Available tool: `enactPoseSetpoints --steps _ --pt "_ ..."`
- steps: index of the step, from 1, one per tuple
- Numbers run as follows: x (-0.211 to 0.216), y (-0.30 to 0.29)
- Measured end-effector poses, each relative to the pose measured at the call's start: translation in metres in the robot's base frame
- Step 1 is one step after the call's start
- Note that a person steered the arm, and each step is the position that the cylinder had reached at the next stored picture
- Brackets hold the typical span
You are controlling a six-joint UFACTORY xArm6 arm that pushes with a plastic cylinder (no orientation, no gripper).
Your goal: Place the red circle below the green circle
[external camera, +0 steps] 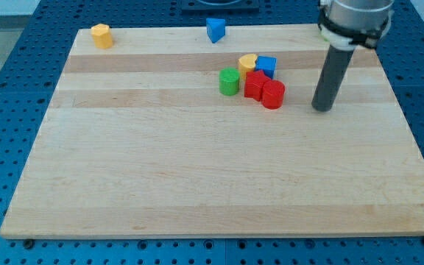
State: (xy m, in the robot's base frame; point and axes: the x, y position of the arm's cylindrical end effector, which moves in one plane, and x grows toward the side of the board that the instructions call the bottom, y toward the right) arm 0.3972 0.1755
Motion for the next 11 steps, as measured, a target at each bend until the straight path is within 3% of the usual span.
enactPoseSetpoints --steps 1,2,4,5,6,7,10,11 --pt "-0.029 0.011" --pt "-0.029 0.012" --pt "0.013 -0.036" --pt "0.013 -0.047" --pt "0.005 0.007" --pt "-0.018 -0.004" --pt "-0.006 -0.130" --pt "0.022 -0.152"
